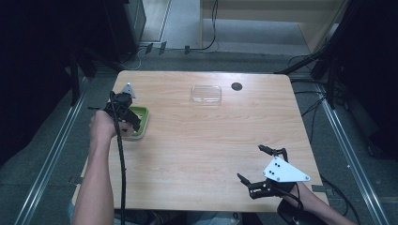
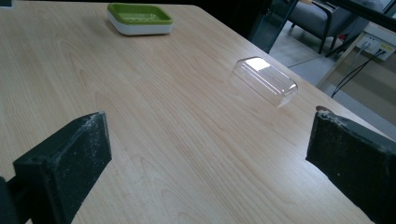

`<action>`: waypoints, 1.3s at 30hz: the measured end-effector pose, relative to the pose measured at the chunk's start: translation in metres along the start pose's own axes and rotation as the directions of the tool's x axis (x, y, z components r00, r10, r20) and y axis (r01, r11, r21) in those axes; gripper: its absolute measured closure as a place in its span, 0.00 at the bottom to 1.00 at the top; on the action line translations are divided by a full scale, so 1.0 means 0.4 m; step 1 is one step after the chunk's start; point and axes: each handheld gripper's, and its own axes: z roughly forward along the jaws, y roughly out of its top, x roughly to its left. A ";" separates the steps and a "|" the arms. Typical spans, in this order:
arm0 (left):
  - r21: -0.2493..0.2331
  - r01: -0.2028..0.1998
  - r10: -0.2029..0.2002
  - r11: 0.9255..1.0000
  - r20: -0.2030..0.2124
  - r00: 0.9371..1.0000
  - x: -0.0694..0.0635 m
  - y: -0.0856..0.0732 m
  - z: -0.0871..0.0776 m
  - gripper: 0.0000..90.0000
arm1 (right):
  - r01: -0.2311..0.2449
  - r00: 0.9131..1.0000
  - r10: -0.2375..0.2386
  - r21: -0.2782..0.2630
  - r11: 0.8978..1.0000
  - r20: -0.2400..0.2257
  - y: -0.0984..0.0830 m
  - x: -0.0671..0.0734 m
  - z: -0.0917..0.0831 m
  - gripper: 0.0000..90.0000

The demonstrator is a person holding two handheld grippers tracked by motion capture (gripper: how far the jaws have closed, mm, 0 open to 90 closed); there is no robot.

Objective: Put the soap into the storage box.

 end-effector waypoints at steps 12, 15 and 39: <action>0.026 0.003 -0.004 1.000 0.006 1.000 0.009 0.017 0.011 0.37 | 0.000 1.000 0.000 0.000 1.000 0.001 0.000 0.000 0.000 0.00; 0.027 0.006 -0.006 1.000 0.000 1.000 0.008 0.020 0.016 0.37 | 0.000 1.000 0.000 -0.001 1.000 0.001 0.000 0.000 0.000 0.00; 0.047 0.027 -0.027 0.999 0.001 1.000 0.028 0.054 0.055 0.37 | 0.001 1.000 -0.001 -0.001 1.000 0.000 0.000 0.000 0.000 0.00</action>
